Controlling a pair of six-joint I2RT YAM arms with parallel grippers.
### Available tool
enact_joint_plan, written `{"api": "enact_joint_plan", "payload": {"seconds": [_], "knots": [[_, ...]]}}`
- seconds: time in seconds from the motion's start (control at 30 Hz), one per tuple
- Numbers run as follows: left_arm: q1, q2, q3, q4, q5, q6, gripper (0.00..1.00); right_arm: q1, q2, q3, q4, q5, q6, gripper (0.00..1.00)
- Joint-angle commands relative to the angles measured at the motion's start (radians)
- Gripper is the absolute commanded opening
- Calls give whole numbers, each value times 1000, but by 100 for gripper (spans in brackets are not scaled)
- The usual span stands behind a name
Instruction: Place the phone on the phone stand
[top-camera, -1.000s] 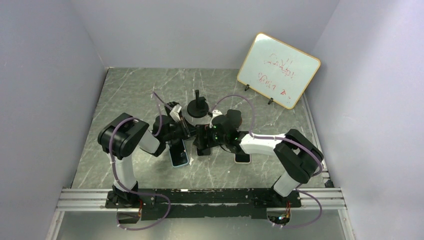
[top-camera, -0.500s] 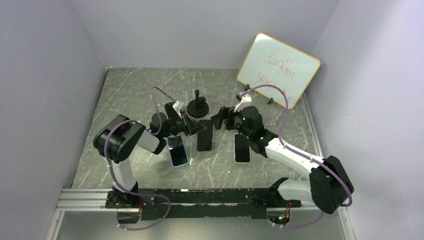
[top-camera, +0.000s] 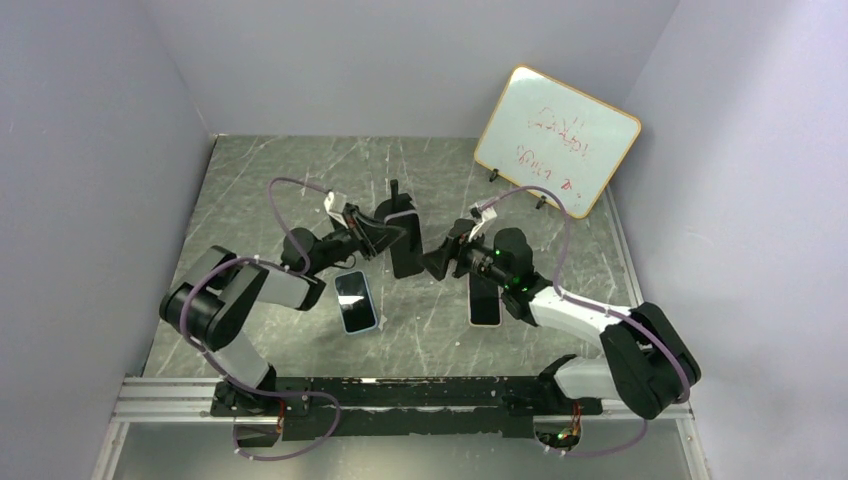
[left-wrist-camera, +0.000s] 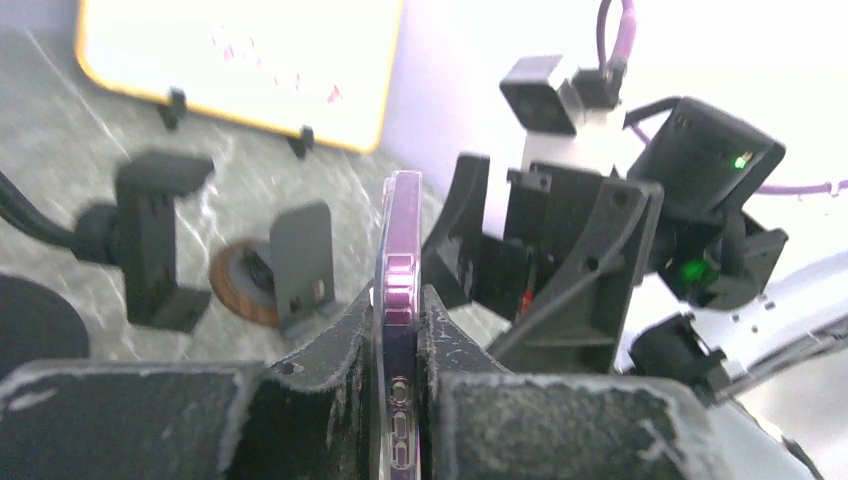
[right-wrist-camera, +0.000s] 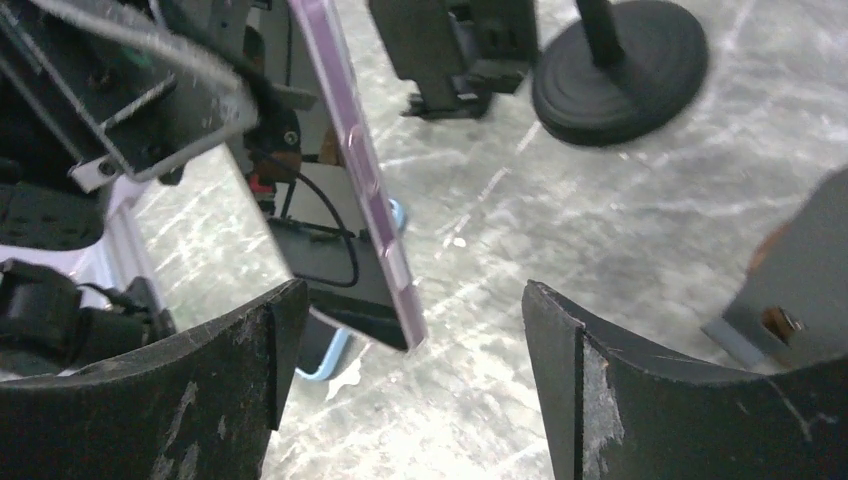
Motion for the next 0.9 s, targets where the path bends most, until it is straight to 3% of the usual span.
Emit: {"api": "enact_joint_plan", "payload": {"seconds": [0.0,0.27,0.6,0.87], "knots": [[2,-90,53,372,-161,30,5,-28,19,25,212,-176,28,81],[2,-137,141,373,-227,-12,5,-91,175,75,486,-404,152,79],[4,-168,166,374,-229,-80,5,-100,309,158,750,-486,298,76],[2,-181,156,374,-235,-84,5,-101,327,196,810,-522,355,27]]}}
